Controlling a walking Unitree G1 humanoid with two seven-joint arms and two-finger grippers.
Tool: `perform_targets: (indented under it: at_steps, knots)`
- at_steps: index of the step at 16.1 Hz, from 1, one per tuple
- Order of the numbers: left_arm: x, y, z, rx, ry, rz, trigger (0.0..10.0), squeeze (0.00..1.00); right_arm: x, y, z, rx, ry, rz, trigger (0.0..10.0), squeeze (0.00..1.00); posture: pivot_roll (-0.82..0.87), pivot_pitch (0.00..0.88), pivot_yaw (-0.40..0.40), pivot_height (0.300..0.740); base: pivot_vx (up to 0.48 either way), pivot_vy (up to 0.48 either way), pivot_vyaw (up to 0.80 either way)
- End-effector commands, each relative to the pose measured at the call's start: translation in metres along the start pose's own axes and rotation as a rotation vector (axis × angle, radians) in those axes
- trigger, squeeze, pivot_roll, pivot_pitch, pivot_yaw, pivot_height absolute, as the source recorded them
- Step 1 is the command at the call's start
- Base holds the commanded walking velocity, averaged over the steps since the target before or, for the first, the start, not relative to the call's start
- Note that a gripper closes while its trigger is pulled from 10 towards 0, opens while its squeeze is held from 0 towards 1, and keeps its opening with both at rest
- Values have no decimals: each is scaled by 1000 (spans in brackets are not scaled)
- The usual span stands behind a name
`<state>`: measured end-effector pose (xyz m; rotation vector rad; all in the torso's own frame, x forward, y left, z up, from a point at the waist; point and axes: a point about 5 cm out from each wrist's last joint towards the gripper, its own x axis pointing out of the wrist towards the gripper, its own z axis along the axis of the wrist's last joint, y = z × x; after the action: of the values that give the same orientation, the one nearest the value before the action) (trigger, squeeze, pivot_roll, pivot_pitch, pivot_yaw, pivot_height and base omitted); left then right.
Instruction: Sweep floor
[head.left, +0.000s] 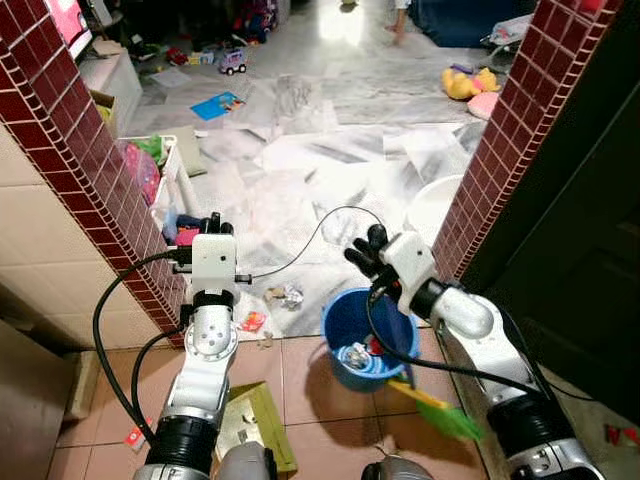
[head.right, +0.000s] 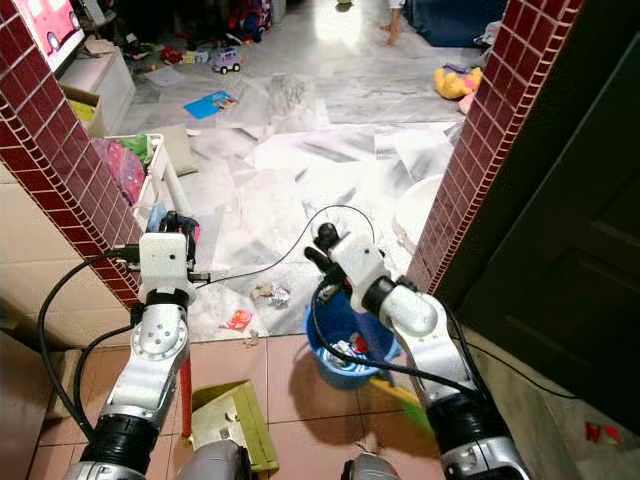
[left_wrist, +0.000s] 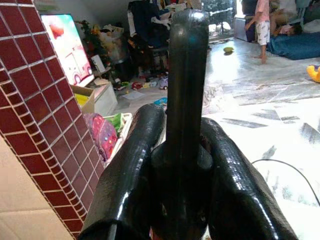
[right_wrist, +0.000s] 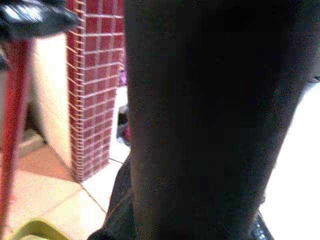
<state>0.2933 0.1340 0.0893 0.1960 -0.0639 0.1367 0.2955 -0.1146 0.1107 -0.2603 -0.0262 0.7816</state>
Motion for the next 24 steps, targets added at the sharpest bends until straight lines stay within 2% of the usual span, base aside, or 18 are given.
perform_targets:
  at_steps: [1, 3, 4, 8, 11, 12, 14, 15, 17, 24]
  knots:
    - [4, -1, 6, 12, -31, -4, 10000, 0, 8, 0, 23, -19, -89, 43, 10000, 0, -43, 0, 32, 740, 0, 0, 0]
    - [3, -3, 3, 12, -32, 6, 10000, 0, 7, 9, 29, 4, -107, 135, 10000, 0, -40, 0, 33, 740, 0, 0, 0]
    - [4, -4, 3, 10, -30, 7, 10000, 0, 7, 10, 30, 6, -114, 140, 10000, 0, -40, 0, 33, 740, 0, 0, 0]
    - [4, -5, 2, 0, -32, 4, 10000, 0, 12, 12, 44, 136, -188, 145, 10000, 0, -35, 0, 38, 740, 0, 0, 0]
    - [6, -3, 3, -8, -38, 15, 10000, 0, 10, 19, 46, 147, -179, 218, 10000, 0, -36, 0, 39, 740, 0, 0, 0]
    - [6, -3, 3, -10, -39, 21, 10000, 0, 11, 17, 46, 147, -185, 199, 10000, 0, -37, 0, 39, 740, 0, 0, 0]
    - [6, -4, 3, -24, -35, 10, 10000, 0, 19, 2, 55, 104, -249, -24, 10000, 0, -33, 0, 37, 740, 0, 0, 0]
    - [6, -4, 3, -27, -35, 2, 10000, 0, 20, -6, 60, 124, -284, -139, 10000, 0, -30, 0, 33, 740, 0, 0, 0]
    - [6, -4, 3, -42, -32, -3, 10000, 0, 19, -16, 64, 127, -305, -270, 10000, 0, -29, 0, 34, 740, 0, 0, 0]
    - [8, 0, 3, -94, -5, 2, 10000, 0, 18, -14, 62, 115, -286, -313, 10000, 0, -38, 0, 35, 740, 0, 0, 0]
